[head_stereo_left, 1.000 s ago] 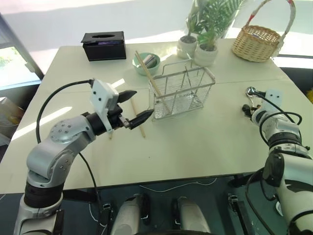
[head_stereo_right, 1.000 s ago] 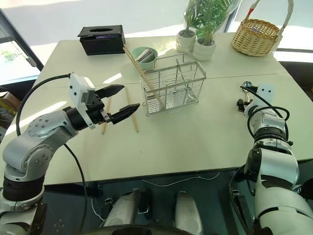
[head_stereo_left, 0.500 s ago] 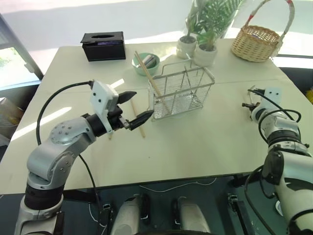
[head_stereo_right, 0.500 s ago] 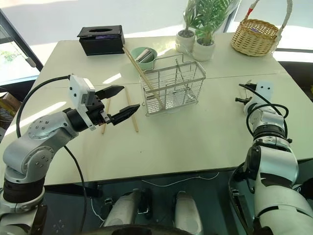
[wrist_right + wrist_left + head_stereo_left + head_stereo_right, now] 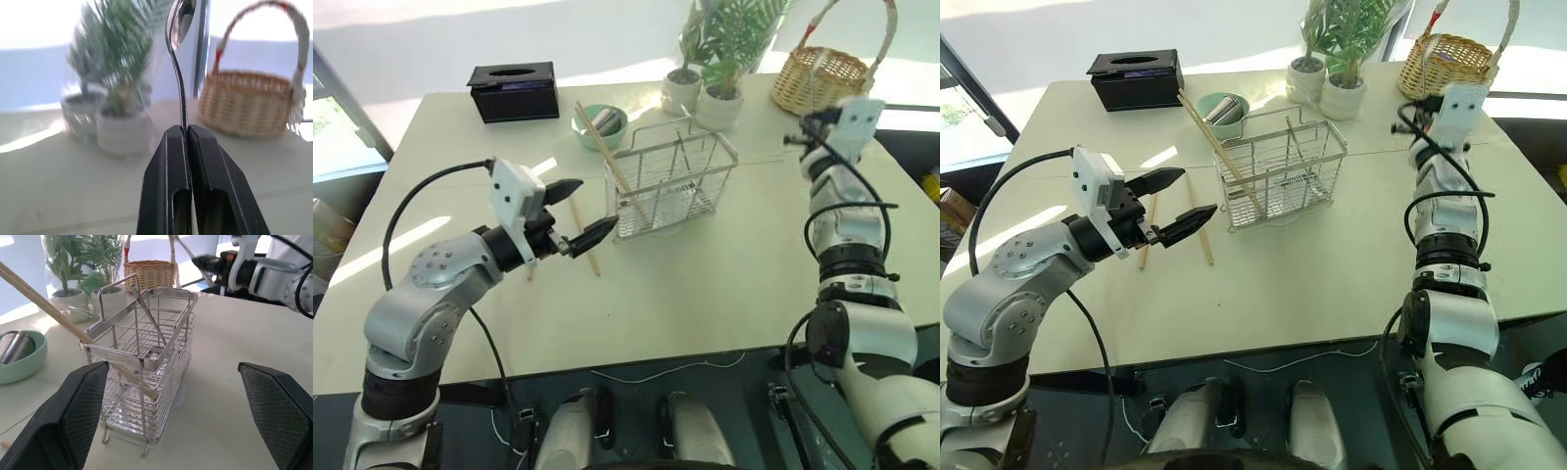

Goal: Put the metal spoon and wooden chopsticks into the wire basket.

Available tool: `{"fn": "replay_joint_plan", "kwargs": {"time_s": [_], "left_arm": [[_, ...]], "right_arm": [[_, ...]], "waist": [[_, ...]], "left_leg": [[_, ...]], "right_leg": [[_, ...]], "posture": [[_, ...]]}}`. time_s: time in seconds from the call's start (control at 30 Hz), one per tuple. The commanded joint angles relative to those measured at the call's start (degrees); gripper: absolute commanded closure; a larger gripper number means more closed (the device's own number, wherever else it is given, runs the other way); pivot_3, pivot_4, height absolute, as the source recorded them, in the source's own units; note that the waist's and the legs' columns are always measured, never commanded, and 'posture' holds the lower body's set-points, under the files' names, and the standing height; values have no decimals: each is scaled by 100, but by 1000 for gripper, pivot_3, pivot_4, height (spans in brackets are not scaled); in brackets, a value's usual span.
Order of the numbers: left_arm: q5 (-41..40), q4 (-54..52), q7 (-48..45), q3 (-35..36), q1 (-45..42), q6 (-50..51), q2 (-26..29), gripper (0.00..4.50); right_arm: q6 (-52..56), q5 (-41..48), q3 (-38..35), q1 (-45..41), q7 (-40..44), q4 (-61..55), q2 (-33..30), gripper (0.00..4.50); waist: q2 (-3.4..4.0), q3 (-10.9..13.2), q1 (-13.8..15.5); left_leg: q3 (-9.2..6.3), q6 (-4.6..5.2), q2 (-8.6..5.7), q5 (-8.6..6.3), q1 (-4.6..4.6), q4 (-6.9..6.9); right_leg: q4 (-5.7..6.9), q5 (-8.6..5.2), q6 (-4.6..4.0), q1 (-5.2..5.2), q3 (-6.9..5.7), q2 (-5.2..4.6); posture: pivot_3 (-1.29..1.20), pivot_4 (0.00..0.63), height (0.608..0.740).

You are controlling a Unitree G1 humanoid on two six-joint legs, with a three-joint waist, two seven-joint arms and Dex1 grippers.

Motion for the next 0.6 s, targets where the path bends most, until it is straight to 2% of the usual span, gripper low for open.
{"fn": "replay_joint_plan", "kwargs": {"time_s": [0.03, 0.17, 0.3, 0.43, 0.6], "left_arm": [[-110, -185, -40, 187, 24, -79, 48, 0], [-301, -315, -120, 319, 89, 41, 196, 0], [-632, -410, -211, 463, 141, 159, 318, 0], [-1016, -447, -258, 553, 113, 310, 400, 0], [-1079, -492, -180, 550, 118, 311, 454, 0]], "right_arm": [[-136, 266, 6, 16, -6, -1219, 290, 4430], [160, 644, 82, 381, -38, -2477, 872, 4430], [414, 1009, 206, 653, 52, -3165, 1379, 4430], [383, 1165, 248, 735, 192, -3013, 1692, 4430], [209, 1254, 204, 588, 381, -2491, 1854, 4430]], "waist": [[0, 0, -17], [0, 0, -13], [1, 0, -16], [1, 0, -16], [1, 0, -19]], "left_leg": [[0, 0, 0, 0, 1, 0], [0, -1, 2, 0, 1, -5], [2, -2, 2, 0, 0, -10], [5, -3, 2, 0, 1, -12], [10, -4, 2, 0, 2, -18]], "right_leg": [[1, 0, 0, 0, 0, 0], [4, 0, 0, -4, 0, 0], [6, 0, 0, -11, 1, 0], [7, 0, -1, -13, 1, 0], [7, -1, -2, -17, 2, 0]], "posture": [[0, 150, 740], [0, 150, 740], [0, 150, 740], [0, 150, 740], [0, 150, 740]]}}
